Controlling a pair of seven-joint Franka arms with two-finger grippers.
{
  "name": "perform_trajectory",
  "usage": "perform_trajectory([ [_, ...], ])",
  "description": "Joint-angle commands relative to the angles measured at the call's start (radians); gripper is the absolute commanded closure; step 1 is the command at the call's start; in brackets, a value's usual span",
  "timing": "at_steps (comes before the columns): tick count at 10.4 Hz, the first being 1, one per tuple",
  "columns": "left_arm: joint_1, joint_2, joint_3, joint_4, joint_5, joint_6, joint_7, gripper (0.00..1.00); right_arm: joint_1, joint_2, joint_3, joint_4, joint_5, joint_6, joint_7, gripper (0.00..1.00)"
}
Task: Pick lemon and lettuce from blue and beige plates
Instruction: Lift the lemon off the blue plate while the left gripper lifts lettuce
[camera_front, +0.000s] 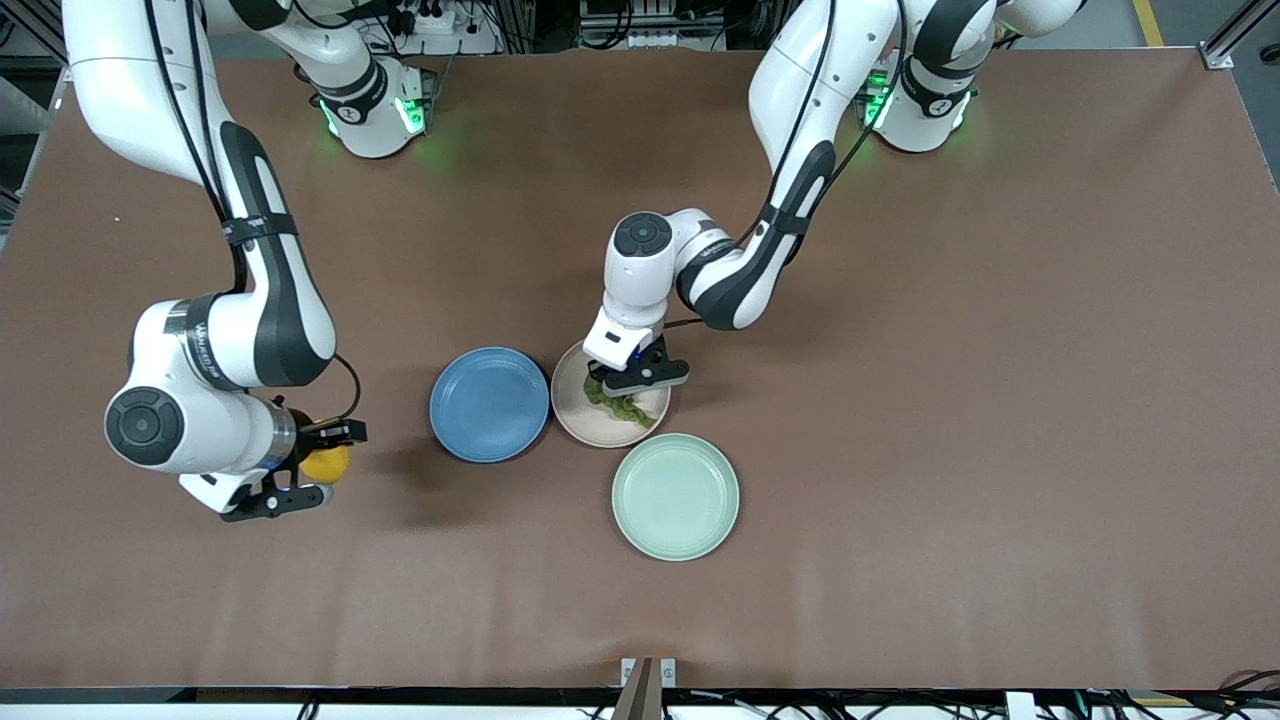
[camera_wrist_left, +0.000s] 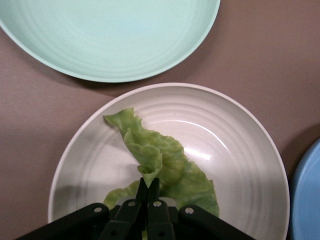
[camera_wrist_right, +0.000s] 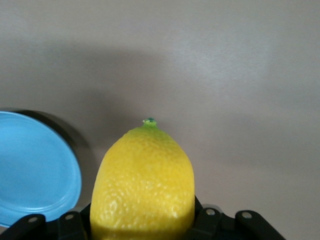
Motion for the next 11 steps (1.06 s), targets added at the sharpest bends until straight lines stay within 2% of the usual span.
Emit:
perform_trajectory([
  [1,-0.019,-0.032,0.013,-0.013,0.040,-0.090,-0.046,1.00,-0.036,-0.017,0.015,-0.013,-0.025,-0.005,-0.028,0.41],
  [3,-0.027,-0.043,0.011,-0.025,0.040,-0.179,-0.038,1.00,-0.047,-0.043,0.015,-0.051,-0.025,0.017,-0.051,0.41],
  [6,-0.027,-0.070,0.007,-0.023,0.040,-0.333,0.018,1.00,-0.079,-0.148,0.014,-0.292,-0.028,0.237,-0.085,0.42],
  [11,-0.013,-0.153,0.005,-0.022,0.028,-0.453,0.051,1.00,-0.099,-0.245,0.014,-0.574,-0.028,0.519,-0.087,0.42],
])
